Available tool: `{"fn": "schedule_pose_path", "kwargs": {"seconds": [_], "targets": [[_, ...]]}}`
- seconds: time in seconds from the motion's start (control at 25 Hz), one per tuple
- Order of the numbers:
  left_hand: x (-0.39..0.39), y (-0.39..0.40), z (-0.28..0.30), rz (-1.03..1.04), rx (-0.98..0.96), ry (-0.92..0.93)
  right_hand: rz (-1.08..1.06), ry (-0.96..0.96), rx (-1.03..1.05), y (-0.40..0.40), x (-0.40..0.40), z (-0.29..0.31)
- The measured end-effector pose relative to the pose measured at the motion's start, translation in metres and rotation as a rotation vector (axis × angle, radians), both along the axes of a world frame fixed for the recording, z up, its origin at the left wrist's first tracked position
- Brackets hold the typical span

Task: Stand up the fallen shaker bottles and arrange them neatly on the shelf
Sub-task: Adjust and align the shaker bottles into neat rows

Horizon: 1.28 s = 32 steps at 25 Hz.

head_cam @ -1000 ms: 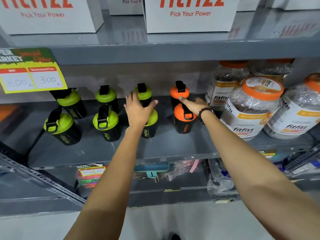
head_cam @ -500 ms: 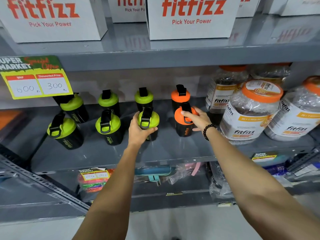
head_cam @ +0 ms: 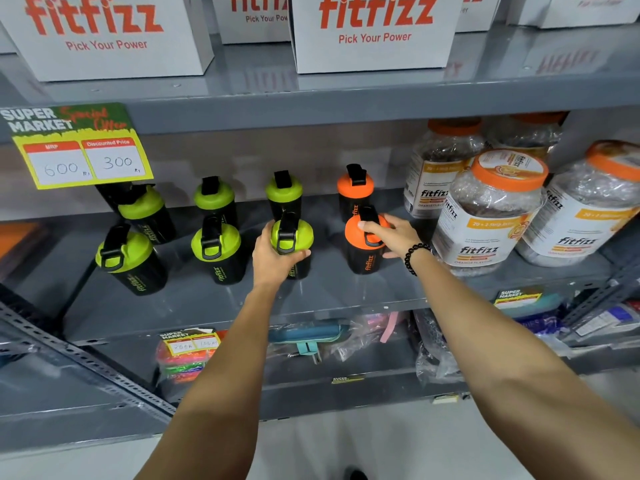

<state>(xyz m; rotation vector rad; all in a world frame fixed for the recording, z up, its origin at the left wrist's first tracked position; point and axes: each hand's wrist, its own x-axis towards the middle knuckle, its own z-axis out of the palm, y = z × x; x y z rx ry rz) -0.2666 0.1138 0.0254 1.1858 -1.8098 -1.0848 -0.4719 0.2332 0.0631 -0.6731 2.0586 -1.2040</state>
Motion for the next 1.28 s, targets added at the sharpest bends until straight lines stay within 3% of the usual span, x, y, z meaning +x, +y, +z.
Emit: {"fn": "schedule_pose_path", "kwargs": {"seconds": [0.76, 0.92, 1.08, 1.28], "targets": [[0.002, 0.022, 0.002, 0.039, 0.057, -0.003, 0.0, -0.084, 0.003, 0.006, 0.007, -0.001], [0.011, 0.029, 0.005, 0.018, 0.08, -0.045, -0.072, -0.122, -0.111, 0.008, 0.008, 0.006], [0.031, 0.026, 0.018, -0.055, -0.078, -0.077, -0.18, 0.104, -0.31, 0.0, 0.022, 0.035], [0.078, 0.006, 0.05, -0.066, -0.235, -0.013, -0.062, 0.329, -0.347, -0.033, 0.094, 0.053]]}}
